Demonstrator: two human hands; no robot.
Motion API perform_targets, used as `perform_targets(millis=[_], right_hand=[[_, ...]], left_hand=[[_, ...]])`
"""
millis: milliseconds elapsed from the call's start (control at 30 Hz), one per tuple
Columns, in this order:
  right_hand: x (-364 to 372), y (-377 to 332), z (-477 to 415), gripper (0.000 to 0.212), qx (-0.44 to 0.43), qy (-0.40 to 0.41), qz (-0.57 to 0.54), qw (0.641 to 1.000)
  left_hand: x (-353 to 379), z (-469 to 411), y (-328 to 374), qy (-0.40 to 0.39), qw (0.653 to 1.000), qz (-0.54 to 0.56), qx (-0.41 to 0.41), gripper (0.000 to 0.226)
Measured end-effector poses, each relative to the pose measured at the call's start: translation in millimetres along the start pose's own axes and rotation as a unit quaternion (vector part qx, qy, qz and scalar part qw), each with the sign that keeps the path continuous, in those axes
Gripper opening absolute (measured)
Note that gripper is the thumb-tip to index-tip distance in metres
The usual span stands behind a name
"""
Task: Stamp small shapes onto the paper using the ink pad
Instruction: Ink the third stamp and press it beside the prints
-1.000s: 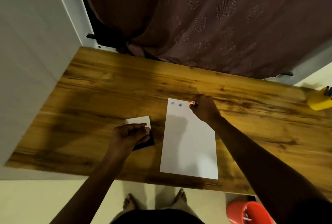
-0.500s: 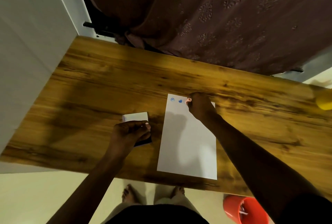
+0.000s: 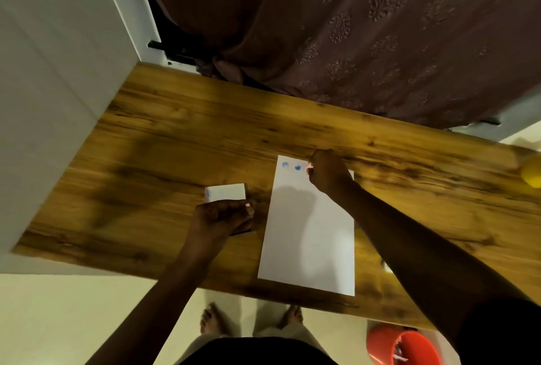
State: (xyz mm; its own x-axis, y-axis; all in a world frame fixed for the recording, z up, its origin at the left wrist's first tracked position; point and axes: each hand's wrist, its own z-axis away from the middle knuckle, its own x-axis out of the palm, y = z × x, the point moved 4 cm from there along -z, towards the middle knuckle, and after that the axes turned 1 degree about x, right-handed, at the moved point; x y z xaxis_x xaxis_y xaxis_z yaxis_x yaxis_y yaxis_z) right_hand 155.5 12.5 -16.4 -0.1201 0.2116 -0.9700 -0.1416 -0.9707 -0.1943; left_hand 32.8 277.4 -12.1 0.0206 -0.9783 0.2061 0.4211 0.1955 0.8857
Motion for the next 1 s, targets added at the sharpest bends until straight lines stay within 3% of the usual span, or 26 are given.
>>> perform_targets(millis=[133, 233, 333, 467, 533, 633, 833, 1000], right_hand=[[-10, 10, -8, 0.042, 0.03, -0.043, -0.048, 0.997], [-24, 24, -14, 0.033, 0.082, -0.059, -0.207, 0.973], [-44, 43, -2, 0.025, 0.155, -0.058, -0.498, 0.851], [-66, 57, 45, 0.029, 0.168, -0.094, -0.639, 0.744], [-68, 64, 76, 0.025, 0.155, -0.103, -0.674, 0.715], [-60, 70, 127, 0.017, 0.129, -0.093, -0.681, 0.715], [-40, 75, 202, 0.018, 0.094, -0.067, -0.634, 0.765], [-42, 86, 221, 0.022, 0.085, -0.04, -0.638, 0.765]], left_hand=[[8, 11, 9, -0.005, 1.0, 0.01, 0.023, 0.043], [15, 16, 13, -0.01, 0.999, 0.014, 0.027, 0.041], [24, 20, 15, -0.022, 0.999, 0.013, 0.034, 0.037], [42, 22, 16, -0.055, 0.997, -0.004, 0.055, 0.032], [55, 22, 14, -0.072, 0.996, -0.025, 0.051, 0.023], [81, 23, 9, -0.109, 0.992, -0.057, 0.041, 0.028], [131, 28, -4, -0.161, 0.978, -0.124, 0.045, 0.033], [157, 33, -10, -0.205, 0.964, -0.151, 0.078, 0.035]])
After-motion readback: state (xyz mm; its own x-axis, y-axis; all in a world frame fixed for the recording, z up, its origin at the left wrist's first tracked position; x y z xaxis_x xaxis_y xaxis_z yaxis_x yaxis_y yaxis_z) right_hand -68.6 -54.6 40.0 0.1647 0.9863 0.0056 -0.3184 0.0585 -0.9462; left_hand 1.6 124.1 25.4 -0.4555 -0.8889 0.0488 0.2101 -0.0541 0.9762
